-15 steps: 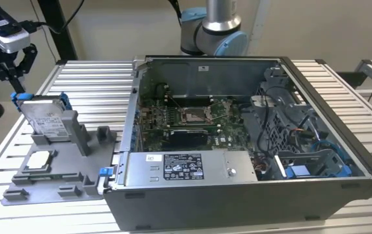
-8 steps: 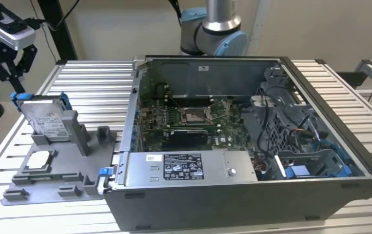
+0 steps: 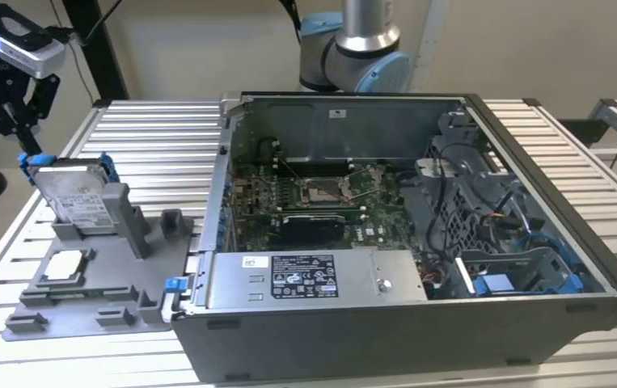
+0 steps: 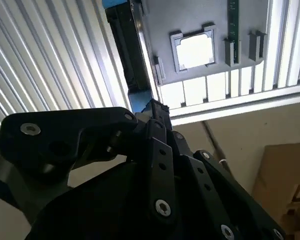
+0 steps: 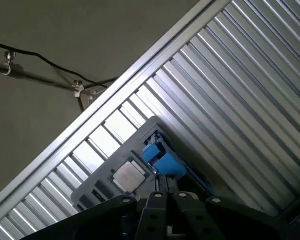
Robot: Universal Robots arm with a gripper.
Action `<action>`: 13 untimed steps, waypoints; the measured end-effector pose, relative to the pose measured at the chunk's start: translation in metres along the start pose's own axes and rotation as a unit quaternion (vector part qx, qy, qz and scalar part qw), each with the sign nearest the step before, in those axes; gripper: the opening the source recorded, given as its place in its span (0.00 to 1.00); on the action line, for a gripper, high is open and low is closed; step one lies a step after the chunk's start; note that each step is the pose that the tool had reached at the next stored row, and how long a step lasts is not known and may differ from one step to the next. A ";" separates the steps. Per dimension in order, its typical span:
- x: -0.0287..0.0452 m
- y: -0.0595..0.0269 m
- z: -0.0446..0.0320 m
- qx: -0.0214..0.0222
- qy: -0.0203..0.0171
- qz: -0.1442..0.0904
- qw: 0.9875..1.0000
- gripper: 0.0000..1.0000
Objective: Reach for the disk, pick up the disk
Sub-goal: 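Pick up the disk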
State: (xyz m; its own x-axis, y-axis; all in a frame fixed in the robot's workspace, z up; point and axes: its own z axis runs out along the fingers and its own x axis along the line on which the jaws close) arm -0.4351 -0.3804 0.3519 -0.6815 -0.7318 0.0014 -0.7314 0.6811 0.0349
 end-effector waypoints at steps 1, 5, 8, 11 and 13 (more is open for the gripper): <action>0.0000 0.0000 0.0000 0.000 0.000 -0.008 1.000 0.00; 0.0000 0.0000 0.0000 0.000 0.002 -0.045 0.999 0.00; 0.0000 0.0000 0.0000 0.000 0.003 -0.073 0.997 0.00; 0.0000 0.0000 0.0000 0.000 0.003 -0.100 0.995 0.00; 0.0000 0.0000 0.0000 0.000 0.004 -0.118 0.993 0.00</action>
State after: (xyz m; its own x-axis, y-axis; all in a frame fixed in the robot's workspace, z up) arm -0.4351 -0.3804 0.3519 -0.4910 -0.8712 0.0015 -0.8706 0.4907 0.0349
